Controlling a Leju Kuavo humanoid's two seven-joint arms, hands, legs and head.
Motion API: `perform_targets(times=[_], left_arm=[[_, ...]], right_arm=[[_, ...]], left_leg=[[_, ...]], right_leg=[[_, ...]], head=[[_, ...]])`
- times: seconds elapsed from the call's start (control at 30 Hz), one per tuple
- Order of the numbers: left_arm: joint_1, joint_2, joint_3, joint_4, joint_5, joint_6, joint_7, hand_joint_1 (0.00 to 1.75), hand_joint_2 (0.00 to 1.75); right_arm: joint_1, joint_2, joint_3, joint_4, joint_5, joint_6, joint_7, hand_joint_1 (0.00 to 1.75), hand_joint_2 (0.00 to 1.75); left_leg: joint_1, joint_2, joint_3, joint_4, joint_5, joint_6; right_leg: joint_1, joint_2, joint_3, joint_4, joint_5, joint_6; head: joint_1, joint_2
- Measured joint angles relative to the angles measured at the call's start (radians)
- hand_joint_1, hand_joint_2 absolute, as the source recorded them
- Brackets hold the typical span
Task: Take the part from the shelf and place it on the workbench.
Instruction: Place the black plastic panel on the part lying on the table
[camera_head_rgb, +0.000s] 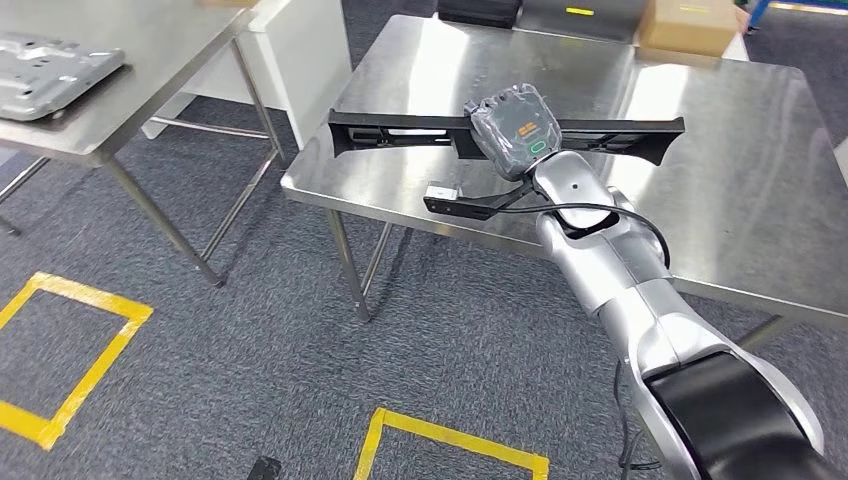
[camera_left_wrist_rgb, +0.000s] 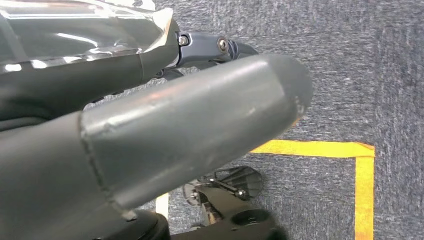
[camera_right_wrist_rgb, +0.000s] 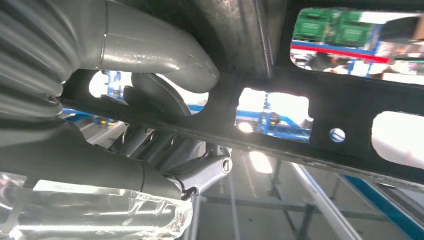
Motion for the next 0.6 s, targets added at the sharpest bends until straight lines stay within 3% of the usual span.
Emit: perform_targets(times=[0.43, 0.5, 0.53, 0.6], left_arm=[[0.000, 0.000, 0.000, 0.000, 0.000, 0.000, 0.000, 0.00, 0.00], [0.000, 0.001, 0.001, 0.000, 0.000, 0.000, 0.003, 0.00, 0.00], [-0.001, 0.001, 0.001, 0.000, 0.000, 0.001, 0.006, 0.00, 0.00], [-0.001, 0.003, 0.003, 0.000, 0.000, 0.004, 0.014, 0.00, 0.00]], right_arm=[[0.000, -0.001, 0.000, 0.001, 0.000, 0.000, 0.000, 1.75, 1.75], [-0.001, 0.001, 0.000, 0.001, -0.005, -0.001, -0.002, 1.75, 1.75], [-0.002, 0.003, 0.000, 0.001, -0.006, -0.003, -0.002, 1.75, 1.75], [-0.005, 0.008, 0.000, 0.002, -0.005, -0.006, -0.004, 1.75, 1.75]], left_leg=[[0.002, 0.000, -0.002, -0.002, 0.007, -0.001], [0.004, 0.005, 0.045, -0.095, 0.058, -0.001], [0.002, 0.011, 0.085, -0.170, 0.087, 0.003], [-0.004, 0.018, 0.151, -0.286, 0.122, 0.020]], right_leg=[[0.000, -0.002, 0.001, 0.000, -0.001, 0.000], [0.000, -0.011, 0.004, 0.000, -0.004, 0.002], [0.003, -0.017, 0.007, 0.000, -0.008, 0.007], [0.009, -0.020, 0.008, 0.007, -0.021, 0.021]], head=[[0.000, 0.000], [0.000, 0.000], [0.002, 0.000], [0.004, 0.000]])
